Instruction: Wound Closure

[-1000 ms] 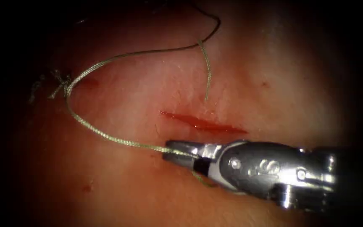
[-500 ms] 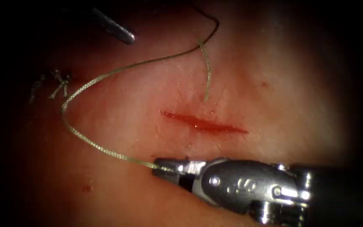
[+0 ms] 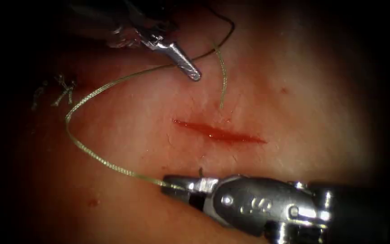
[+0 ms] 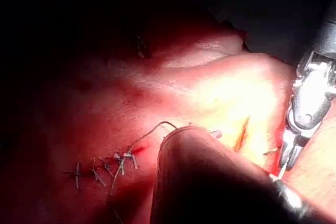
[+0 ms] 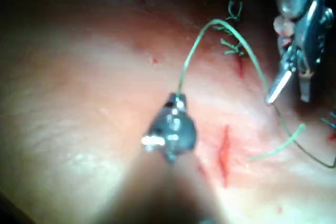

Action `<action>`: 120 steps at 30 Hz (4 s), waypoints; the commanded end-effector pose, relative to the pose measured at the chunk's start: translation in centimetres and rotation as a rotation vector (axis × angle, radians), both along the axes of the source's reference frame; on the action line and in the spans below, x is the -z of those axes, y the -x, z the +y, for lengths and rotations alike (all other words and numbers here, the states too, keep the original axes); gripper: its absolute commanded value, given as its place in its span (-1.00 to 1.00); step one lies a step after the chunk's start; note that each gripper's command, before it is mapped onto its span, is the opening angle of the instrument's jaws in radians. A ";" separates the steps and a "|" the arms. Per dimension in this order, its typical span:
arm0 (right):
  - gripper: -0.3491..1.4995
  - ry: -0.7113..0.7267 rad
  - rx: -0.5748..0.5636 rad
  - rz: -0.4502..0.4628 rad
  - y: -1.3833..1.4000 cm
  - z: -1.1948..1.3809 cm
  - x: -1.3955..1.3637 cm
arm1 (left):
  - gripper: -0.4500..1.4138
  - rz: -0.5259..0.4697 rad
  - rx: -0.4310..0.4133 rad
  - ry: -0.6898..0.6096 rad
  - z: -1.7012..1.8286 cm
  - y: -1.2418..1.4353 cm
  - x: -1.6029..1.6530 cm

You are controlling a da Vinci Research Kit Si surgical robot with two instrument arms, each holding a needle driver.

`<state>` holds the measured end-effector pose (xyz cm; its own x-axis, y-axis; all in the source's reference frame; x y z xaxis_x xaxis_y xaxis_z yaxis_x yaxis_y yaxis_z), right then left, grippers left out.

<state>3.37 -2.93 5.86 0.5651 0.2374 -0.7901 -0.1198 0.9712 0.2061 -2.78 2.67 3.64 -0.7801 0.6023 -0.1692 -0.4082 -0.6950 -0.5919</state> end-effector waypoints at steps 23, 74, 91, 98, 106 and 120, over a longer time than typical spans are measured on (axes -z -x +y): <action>-1.00 0.001 0.003 0.000 -0.10 -0.05 -0.04 | -1.00 0.047 -0.123 -0.105 0.01 0.18 -0.39; -1.00 -0.132 0.008 0.143 -0.54 0.80 -0.79 | -1.00 -0.977 0.357 -0.254 0.32 -0.09 0.93; -1.00 -0.156 0.196 0.203 -1.25 0.44 -0.83 | -1.00 -1.012 0.435 -0.129 1.06 0.09 0.58; -1.00 -0.195 0.195 0.271 -1.07 0.50 -0.73 | -1.00 -1.030 0.381 0.037 1.30 0.09 0.30; -1.00 -0.213 0.156 0.340 -0.96 0.49 -0.70 | -1.00 -1.051 0.364 0.128 1.31 0.06 -0.02; 0.06 -0.268 0.003 0.467 -0.95 0.62 -0.58 | -1.00 -1.126 0.420 0.249 1.41 0.02 -0.15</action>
<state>4.25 -2.31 6.41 0.1678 0.4672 -0.8681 0.0446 0.8761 0.4801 -2.75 4.02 3.75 0.1278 0.6268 -0.7686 0.0230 -0.7766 -0.6295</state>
